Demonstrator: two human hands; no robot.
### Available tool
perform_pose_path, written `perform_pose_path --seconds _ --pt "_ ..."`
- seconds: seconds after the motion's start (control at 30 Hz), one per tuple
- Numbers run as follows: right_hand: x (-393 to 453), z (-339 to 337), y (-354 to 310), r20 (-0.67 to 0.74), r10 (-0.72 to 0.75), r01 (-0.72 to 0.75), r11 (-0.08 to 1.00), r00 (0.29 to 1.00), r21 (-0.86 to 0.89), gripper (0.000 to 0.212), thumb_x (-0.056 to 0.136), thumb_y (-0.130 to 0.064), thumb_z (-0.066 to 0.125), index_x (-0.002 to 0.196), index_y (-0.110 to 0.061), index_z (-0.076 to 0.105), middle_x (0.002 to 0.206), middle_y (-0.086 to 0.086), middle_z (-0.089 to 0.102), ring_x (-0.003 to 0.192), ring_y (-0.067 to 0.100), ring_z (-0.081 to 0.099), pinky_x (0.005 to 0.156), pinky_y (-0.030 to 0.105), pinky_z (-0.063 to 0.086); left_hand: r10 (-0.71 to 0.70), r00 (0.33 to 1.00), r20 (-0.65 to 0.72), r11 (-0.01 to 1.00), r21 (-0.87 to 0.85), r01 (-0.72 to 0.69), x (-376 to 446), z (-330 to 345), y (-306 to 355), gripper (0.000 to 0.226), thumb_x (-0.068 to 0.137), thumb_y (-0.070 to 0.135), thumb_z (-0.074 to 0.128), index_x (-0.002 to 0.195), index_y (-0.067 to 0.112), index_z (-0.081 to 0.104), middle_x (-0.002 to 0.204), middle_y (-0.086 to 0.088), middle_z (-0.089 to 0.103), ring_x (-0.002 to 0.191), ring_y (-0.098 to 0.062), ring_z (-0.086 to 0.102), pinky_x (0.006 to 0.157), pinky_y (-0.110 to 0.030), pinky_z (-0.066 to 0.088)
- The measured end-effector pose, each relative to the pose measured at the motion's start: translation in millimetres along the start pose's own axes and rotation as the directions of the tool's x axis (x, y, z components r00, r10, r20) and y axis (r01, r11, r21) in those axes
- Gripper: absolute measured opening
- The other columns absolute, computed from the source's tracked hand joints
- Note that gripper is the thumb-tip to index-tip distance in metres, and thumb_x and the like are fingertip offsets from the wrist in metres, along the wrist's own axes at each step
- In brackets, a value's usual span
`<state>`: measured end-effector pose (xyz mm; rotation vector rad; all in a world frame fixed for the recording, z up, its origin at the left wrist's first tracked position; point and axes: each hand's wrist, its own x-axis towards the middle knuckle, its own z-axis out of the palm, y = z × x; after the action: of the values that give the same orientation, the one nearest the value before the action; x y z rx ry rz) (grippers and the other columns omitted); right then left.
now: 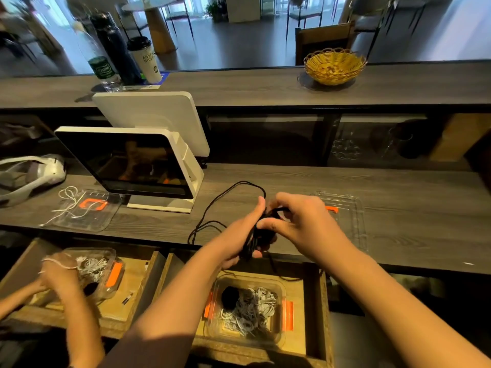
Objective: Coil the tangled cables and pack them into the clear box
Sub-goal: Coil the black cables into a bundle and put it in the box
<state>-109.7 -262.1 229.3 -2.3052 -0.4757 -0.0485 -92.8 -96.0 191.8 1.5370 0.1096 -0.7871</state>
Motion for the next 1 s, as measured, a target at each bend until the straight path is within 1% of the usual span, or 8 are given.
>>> perform_pose_path --seconds 0.1,0.23,0.33,0.47,0.6,0.73,0.9,1.0 --pt "3 2 7 -0.023 0.039 -0.039 0.999 0.999 -0.008 0.022 0.081 -0.046 0.073 0.097 -0.035 0.063 0.081 -0.014 0.062 0.069 -0.005 0.050 0.063 0.017 0.036 -0.021 0.988 0.155 0.990 -0.133 0.042 -1 -2 -1 0.076 0.087 0.080 0.035 0.119 0.014 0.057 0.082 -0.007 0.060 0.058 -0.011 0.050 0.047 -0.018 0.041" --pt "2 2 10 -0.028 0.078 -0.077 0.997 0.997 0.018 0.018 0.084 -0.037 0.074 0.097 -0.029 0.065 0.067 -0.016 0.051 0.061 -0.005 0.046 0.060 0.018 0.036 -0.059 0.953 0.298 0.991 -0.094 0.090 -4 -3 1 0.071 0.081 0.083 0.042 0.102 0.016 0.057 0.077 -0.004 0.056 0.059 -0.008 0.044 0.049 -0.016 0.039" --pt "5 -1 11 0.023 0.114 -0.116 0.991 0.993 0.071 0.013 0.085 -0.031 0.074 0.094 -0.031 0.065 0.066 -0.010 0.055 0.057 0.005 0.053 0.056 0.022 0.045 -0.054 0.933 0.356 0.998 -0.002 0.058 -6 -6 1 0.048 0.092 0.055 0.055 0.112 0.011 0.052 0.079 0.000 0.054 0.061 -0.006 0.042 0.051 -0.015 0.038" --pt "10 -11 17 0.009 0.138 -0.139 0.989 0.990 0.053 0.017 0.088 -0.033 0.071 0.102 -0.024 0.073 0.090 -0.008 0.070 0.085 0.004 0.063 0.078 0.021 0.050 -0.081 0.943 0.324 0.995 0.079 0.058 -9 -10 -2 0.058 0.094 0.052 0.055 0.125 0.004 0.049 0.081 -0.001 0.059 0.063 -0.007 0.046 0.053 -0.017 0.039" --pt "10 -15 21 0.014 0.150 -0.150 0.987 0.989 0.065 0.020 0.092 -0.033 0.066 0.108 -0.023 0.073 0.099 -0.010 0.072 0.094 0.001 0.064 0.087 0.024 0.053 -0.074 0.930 0.361 0.988 0.152 0.020 -10 -7 1 0.067 0.098 0.061 0.046 0.133 0.005 0.055 0.088 -0.009 0.064 0.070 -0.016 0.054 0.058 -0.025 0.046" --pt "9 -14 24 -0.039 0.208 -0.198 0.963 0.977 0.185 0.013 0.095 -0.032 0.062 0.101 -0.027 0.072 0.092 -0.012 0.071 0.088 -0.001 0.066 0.083 0.024 0.054 0.027 0.969 0.247 0.997 0.058 -0.043 -13 4 5 0.061 0.097 0.057 0.041 0.106 0.001 0.062 0.085 -0.007 0.068 0.071 -0.014 0.060 0.066 -0.026 0.052" --pt "3 -2 23 -0.069 0.255 -0.233 0.943 0.964 0.238 0.021 0.099 -0.035 0.054 0.087 -0.026 0.070 0.082 -0.003 0.072 0.079 0.009 0.067 0.077 0.033 0.056 0.150 0.986 0.079 0.982 -0.127 -0.139 -9 8 0 0.052 0.097 0.054 0.040 0.125 0.014 0.060 0.096 -0.014 0.071 0.085 -0.027 0.063 0.078 -0.036 0.056" --pt "-1 1 22 -0.128 0.274 -0.233 0.935 0.953 0.267 0.015 0.099 -0.030 0.054 0.090 -0.026 0.065 0.082 -0.002 0.070 0.071 0.008 0.061 0.064 0.022 0.049 0.186 0.982 0.031 0.964 -0.199 -0.177 -9 16 -4 0.050 0.096 0.053 0.041 0.129 0.020 0.060 0.105 -0.016 0.073 0.094 -0.028 0.066 0.084 -0.042 0.057"
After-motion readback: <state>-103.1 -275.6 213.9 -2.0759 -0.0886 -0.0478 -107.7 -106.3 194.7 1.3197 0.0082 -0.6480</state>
